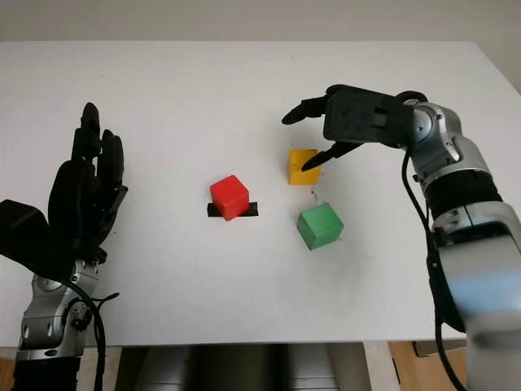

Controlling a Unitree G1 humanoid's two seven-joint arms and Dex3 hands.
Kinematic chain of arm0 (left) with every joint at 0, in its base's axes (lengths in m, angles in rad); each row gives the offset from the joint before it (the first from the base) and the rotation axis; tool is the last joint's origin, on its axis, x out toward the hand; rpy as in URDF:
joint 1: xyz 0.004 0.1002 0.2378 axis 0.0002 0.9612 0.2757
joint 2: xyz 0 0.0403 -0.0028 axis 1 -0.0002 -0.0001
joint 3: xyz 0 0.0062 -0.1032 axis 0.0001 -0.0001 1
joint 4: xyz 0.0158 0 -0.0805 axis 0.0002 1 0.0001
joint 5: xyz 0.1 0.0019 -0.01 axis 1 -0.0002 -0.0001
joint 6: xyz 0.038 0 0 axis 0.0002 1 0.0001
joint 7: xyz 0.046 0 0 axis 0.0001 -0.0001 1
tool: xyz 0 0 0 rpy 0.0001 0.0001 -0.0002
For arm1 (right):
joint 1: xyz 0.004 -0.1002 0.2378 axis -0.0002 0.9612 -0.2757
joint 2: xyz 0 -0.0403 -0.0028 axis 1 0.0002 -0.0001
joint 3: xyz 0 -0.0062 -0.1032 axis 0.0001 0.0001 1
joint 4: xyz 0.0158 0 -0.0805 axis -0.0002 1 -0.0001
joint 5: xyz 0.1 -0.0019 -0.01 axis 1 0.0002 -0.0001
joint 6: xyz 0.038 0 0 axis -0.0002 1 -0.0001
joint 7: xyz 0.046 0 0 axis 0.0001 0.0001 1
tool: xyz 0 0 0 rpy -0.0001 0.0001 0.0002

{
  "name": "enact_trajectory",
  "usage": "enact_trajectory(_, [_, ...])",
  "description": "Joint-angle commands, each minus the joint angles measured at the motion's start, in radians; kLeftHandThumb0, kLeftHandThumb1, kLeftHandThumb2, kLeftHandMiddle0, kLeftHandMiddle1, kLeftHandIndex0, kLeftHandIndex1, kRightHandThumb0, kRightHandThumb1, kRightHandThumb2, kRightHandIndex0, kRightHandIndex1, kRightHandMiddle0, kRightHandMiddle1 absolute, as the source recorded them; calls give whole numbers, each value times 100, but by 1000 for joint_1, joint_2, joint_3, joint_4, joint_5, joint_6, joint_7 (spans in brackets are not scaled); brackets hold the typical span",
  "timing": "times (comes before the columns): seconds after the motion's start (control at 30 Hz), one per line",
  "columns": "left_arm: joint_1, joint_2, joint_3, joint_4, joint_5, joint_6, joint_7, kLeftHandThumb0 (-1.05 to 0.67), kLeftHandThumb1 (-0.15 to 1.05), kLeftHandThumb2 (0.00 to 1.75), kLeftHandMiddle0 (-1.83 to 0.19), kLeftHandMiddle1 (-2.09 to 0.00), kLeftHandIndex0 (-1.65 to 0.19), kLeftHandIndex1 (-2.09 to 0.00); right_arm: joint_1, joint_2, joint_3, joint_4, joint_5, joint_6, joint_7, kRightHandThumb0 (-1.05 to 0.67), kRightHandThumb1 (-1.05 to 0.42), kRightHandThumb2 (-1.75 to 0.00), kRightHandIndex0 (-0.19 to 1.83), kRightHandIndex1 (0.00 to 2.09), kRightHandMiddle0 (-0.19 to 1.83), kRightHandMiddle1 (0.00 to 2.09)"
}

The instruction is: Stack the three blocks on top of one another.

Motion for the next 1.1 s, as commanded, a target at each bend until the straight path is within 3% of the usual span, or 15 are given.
enact_trajectory(0.0, [3,2,3,-9,-4,-11,-2,-66,105,50,19,0,18,-5,14,-16,10,-27,-14,-1,-14,-73,-81,-5,7,2,21,12])
enact_trajectory(0.47, [10,8,3,-13,0,-12,-3,-66,105,50,19,-1,17,-5,72,-27,38,-40,-75,-38,-84,-66,-82,-6,12,6,33,9])
enact_trajectory(0.83, [14,2,3,-18,0,-6,8,-66,105,48,19,-2,17,-5,115,-46,101,-36,-210,-86,-318,-56,-84,-6,28,11,59,18])
enact_trajectory(0.93, [17,7,2,-17,1,-9,1,-65,105,49,19,-1,18,-5,120,-42,103,-22,-219,-90,-382,-50,-85,-6,37,13,69,30])
enact_trajectory(1.07, [19,5,3,-29,0,7,4,-66,105,48,19,-1,17,-5,119,-38,106,2,-223,-98,-432,-41,-89,-6,48,9,54,92])
